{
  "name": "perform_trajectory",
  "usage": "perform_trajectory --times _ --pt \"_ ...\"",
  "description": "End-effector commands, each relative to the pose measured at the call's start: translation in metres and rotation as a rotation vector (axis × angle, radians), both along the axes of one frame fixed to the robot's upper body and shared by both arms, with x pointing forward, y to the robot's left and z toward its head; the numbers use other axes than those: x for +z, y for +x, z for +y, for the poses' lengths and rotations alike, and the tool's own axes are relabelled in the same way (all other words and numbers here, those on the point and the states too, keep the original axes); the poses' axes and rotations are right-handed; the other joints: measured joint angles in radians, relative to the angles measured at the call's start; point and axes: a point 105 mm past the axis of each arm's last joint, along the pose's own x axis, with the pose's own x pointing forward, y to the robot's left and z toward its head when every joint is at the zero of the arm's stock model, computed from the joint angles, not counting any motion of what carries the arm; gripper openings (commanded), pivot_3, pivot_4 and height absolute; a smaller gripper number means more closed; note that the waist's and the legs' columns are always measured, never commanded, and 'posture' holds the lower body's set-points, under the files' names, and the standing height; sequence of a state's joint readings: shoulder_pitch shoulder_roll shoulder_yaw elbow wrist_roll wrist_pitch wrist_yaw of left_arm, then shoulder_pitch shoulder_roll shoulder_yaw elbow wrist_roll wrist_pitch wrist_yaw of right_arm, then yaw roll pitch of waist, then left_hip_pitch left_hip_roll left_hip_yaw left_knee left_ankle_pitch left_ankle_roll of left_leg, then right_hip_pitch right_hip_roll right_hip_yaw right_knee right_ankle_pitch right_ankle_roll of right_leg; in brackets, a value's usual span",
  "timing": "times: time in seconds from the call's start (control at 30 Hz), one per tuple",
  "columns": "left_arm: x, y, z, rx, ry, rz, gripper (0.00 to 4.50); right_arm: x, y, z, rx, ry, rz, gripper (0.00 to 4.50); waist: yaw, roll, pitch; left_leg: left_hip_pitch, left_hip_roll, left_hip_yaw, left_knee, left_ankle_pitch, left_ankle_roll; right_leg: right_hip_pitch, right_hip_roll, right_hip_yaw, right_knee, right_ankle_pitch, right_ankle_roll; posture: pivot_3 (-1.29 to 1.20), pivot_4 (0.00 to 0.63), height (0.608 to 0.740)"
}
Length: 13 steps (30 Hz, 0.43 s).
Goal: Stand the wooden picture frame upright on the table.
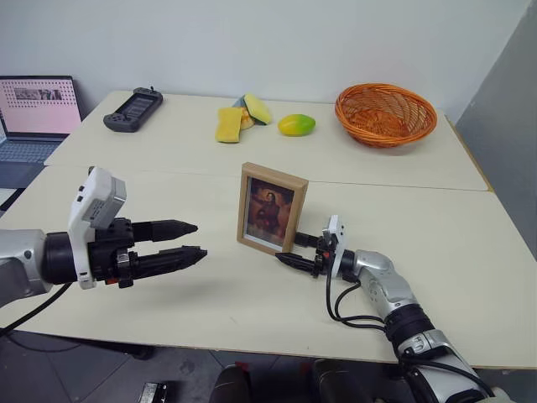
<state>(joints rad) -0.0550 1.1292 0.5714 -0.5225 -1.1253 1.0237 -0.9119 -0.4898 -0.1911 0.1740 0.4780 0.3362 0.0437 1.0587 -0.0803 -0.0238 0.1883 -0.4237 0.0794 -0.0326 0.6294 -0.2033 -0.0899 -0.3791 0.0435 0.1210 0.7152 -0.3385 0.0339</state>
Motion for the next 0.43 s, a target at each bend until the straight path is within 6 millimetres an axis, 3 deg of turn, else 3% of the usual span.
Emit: perform_trajectory --times 0.03,0.27,0.43 --pt "0.003 0.0 -0.006 -0.014 -0.006 -0.023 3.09 0.004 0.004 -0.023 -0.073 -0.014 0.0 3.44 0.002 0.0 0.0 0.0 0.0 0.0 0.0 0.0 0.0 0.0 0.0 0.0 0.0 0.0 0.0 0.0 0.15 0.74" --pt "0.004 0.018 -0.011 0.074 -0.094 -0.053 3.09 0.029 -0.002 -0.067 -0.242 0.04 0.012 3.44 0.009 0.0 0.0 -0.001 0.0 0.0 0.0 0.0 0.0 0.0 0.0 0.001 -0.001 0.0 0.0 0.0 0.15 0.74" --pt "0.002 0.025 -0.011 0.112 -0.12 -0.046 3.09 0.029 -0.016 -0.085 -0.323 0.06 0.05 3.44 0.005 0.0 0.0 -0.001 0.001 0.001 -0.001 0.0 0.0 -0.001 0.001 0.001 -0.001 0.0 -0.001 0.0 0.15 0.74"
